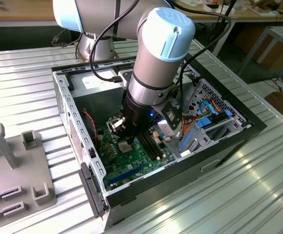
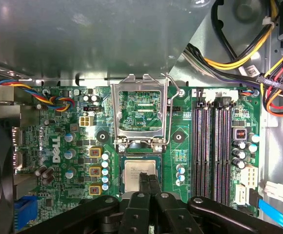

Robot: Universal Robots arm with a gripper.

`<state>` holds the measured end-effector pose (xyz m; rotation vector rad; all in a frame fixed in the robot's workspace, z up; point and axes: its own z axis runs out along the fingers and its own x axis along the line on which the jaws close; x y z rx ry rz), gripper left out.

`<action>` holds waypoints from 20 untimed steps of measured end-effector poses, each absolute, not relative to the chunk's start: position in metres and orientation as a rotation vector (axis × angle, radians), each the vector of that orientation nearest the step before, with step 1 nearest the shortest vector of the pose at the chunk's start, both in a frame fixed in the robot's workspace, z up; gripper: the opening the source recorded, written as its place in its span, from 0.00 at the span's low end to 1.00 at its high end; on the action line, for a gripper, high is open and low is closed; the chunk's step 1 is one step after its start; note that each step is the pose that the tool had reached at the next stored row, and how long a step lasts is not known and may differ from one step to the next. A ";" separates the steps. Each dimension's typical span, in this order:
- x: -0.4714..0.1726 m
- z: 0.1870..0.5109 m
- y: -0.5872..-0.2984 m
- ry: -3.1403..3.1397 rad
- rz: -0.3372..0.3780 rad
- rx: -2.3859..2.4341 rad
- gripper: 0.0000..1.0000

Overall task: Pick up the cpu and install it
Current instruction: 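Close the cpu cover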

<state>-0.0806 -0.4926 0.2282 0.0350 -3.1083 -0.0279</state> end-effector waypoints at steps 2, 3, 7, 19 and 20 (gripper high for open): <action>-0.080 0.228 -0.493 -3.108 -0.028 0.035 0.11; -0.080 0.228 -0.493 -3.108 -0.028 0.035 0.11; -0.065 0.239 -0.488 -3.102 -0.022 0.095 0.11; -0.045 0.239 -0.458 -3.100 0.012 0.095 0.11; -0.045 0.239 -0.457 -3.100 0.012 0.097 0.11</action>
